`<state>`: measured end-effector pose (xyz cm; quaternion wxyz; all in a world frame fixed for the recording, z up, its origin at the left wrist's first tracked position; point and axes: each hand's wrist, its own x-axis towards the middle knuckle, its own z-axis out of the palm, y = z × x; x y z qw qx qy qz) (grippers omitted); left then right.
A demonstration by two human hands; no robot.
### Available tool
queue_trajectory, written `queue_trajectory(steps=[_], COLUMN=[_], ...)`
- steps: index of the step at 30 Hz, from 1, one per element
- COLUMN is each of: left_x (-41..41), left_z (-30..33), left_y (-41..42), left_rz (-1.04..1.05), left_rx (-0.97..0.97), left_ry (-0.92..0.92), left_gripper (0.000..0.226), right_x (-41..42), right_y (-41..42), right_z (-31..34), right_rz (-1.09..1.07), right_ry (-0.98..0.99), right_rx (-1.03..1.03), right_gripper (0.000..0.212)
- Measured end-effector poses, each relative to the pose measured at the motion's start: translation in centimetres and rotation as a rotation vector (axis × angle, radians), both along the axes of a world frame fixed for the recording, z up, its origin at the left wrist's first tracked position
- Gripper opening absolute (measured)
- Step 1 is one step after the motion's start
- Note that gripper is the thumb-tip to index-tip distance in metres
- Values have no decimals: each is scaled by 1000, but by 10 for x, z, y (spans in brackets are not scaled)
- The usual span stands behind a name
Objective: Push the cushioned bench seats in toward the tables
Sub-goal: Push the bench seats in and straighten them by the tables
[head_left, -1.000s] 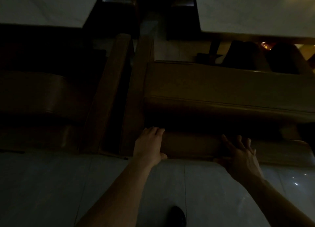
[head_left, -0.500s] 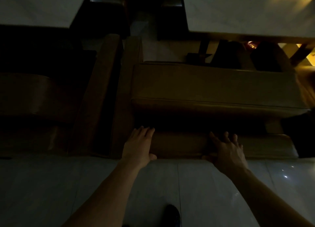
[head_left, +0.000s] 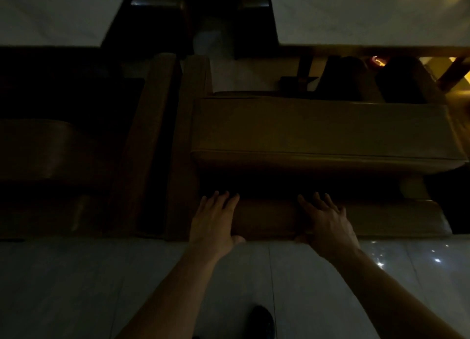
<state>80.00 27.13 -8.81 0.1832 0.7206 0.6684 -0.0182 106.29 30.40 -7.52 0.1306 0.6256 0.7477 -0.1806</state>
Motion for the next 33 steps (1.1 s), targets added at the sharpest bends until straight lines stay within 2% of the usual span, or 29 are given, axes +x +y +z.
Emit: queue_trajectory(steps=[11,20,33], left_x=[1,7,10], left_z=[-7,-7,-5], left_y=[11,6,7], left_rz=[20,53,96], left_rx=[-40,-5,-50], left_ry=[-13,9,-11], left_gripper=[102,102,99], right_x=[0,1,2], right_y=[4,-5,-4], right_z=[1,-2,-5], right_rz=[-4,-10,27], right_ry=[36,55,19], right_rx=[-27,55,45], right_gripper=[102,101,98])
